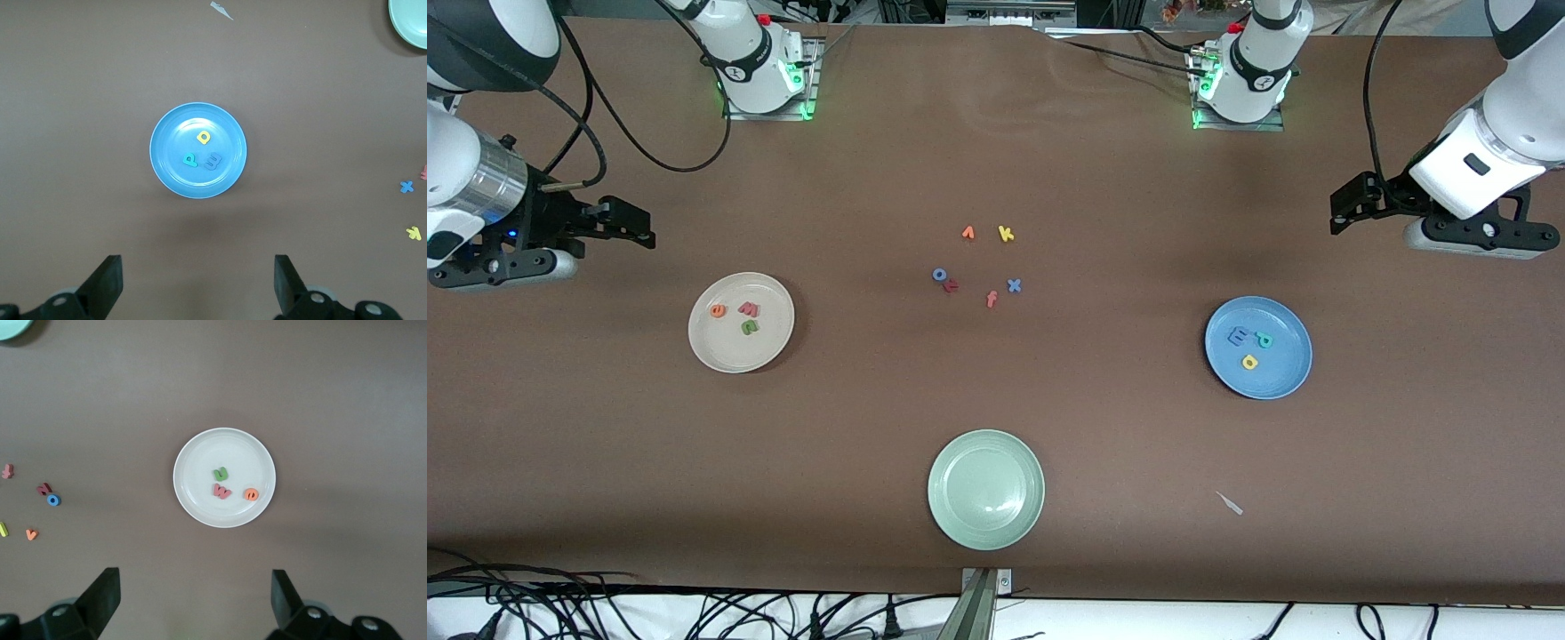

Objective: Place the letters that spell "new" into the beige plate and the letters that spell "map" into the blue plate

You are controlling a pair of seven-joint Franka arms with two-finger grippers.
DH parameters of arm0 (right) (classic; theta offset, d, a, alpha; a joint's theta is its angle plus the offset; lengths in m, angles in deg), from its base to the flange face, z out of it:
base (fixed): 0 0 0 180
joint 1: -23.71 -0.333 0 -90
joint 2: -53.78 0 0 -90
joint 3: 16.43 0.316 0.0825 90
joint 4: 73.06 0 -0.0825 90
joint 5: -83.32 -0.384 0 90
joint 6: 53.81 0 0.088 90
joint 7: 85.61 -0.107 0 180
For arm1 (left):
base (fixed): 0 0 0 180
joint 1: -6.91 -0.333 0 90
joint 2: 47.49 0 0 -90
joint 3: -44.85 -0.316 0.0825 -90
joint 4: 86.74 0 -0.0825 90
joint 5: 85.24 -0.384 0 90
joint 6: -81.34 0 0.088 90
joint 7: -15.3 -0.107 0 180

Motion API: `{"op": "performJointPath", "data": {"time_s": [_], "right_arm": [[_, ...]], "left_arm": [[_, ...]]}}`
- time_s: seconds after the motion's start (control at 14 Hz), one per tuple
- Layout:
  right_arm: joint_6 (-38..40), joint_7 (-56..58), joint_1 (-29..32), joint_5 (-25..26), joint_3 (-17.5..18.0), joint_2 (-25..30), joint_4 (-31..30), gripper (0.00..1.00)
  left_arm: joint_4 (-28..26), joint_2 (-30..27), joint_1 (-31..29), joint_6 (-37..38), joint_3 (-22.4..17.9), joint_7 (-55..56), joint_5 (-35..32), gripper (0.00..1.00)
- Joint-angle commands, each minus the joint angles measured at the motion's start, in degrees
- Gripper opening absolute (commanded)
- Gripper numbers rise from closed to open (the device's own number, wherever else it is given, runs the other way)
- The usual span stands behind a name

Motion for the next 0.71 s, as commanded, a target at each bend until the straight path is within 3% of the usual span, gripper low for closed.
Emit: {"op": "performJointPath", "data": {"time_s": [0.0,0.64], "right_arm": [[1.2,0.9,-0.8,-0.3,0.2,-0.6,2.4,1.0],[1.2,0.7,-1.7,0.1,0.2,-0.5,2.6,1.0]], "left_arm": [[0.4,0.0,-0.5,0.6,0.3,0.2,1.4,1.0],[0.4,0.0,-0.5,0.6,0.4,0.3,1.4,1.0]]}}
